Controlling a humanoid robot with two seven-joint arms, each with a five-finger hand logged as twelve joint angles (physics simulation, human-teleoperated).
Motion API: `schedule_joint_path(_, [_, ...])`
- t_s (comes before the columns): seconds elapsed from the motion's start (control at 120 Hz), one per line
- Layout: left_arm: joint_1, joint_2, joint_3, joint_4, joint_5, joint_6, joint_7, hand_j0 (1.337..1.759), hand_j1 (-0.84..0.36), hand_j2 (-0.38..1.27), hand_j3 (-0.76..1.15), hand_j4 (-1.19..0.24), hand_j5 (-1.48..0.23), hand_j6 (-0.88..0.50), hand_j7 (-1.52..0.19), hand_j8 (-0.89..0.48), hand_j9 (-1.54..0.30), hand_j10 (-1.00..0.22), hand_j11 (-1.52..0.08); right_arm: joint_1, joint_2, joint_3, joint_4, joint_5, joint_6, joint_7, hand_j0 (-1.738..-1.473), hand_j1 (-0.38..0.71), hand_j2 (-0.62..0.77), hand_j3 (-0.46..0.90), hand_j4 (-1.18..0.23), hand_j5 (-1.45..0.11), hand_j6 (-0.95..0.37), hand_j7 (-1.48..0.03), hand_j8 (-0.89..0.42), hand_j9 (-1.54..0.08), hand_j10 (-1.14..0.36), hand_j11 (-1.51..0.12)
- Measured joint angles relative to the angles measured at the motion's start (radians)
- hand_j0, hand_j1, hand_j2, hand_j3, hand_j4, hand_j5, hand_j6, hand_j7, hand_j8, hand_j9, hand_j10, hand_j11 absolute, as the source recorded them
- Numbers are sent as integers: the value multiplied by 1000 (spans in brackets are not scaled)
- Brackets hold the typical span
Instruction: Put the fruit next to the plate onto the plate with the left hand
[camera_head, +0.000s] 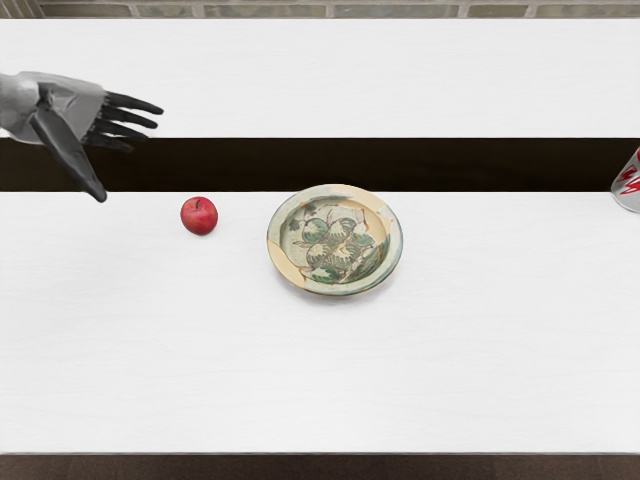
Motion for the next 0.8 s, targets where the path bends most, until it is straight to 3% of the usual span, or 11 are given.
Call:
schedule_joint_path(0.292, [1,-39,-3,14,27,0,-15,1658,308,7,0,-35,-45,-35,-45,-35,-45,-35,-45,-7,0,0,1,1,-3,0,-1658,-349,0,0,-1,0,-1,0,-1,0,0,0])
schedule_joint_path(0.358, [-131,-198,75,22,29,0,-17,1658,313,6,0,-31,-40,-31,-40,-31,-40,-30,-40,-8,0,0,1,1,-3,0,-1658,-349,0,0,-1,0,-1,0,-1,0,0,0])
schedule_joint_path(0.425, [-304,-397,245,24,24,0,-17,1658,318,6,0,-27,-34,-27,-34,-27,-34,-26,-34,-8,0,0,1,1,-3,0,-1658,-349,0,0,-1,0,-1,0,-1,0,0,0])
schedule_joint_path(0.492, [-338,-573,361,-7,25,0,-14,1658,321,4,0,-23,-30,-23,-30,-23,-30,-23,-30,-8,0,0,1,1,-3,0,-1658,-349,0,0,0,0,-1,0,-1,0,0,0])
schedule_joint_path(0.617, [-397,-642,451,-126,-14,3,-6,1658,321,4,0,-23,-30,-23,-30,-23,-30,-23,-30,-8,0,0,1,1,-3,0,-1658,-349,0,0,-1,0,-1,0,-1,0,0,0])
schedule_joint_path(0.658, [-410,-662,462,-149,-78,28,18,1658,321,4,0,-24,-31,-24,-31,-24,-31,-23,-31,-8,0,0,1,1,-3,0,-1658,-349,0,0,-1,0,-1,0,-1,0,0,0])
schedule_joint_path(0.742, [-410,-773,458,-185,-264,179,128,1658,322,4,0,-23,-30,-23,-30,-23,-30,-23,-30,-8,0,0,1,1,-3,0,-1658,-349,0,0,-1,0,-1,0,-1,0,0,0])
schedule_joint_path(0.8, [-406,-796,450,-199,-364,297,181,1658,323,4,0,-22,-28,-22,-28,-22,-28,-22,-28,-8,0,0,1,1,-3,0,-1658,-349,0,0,-1,0,-1,0,-1,0,0,0])
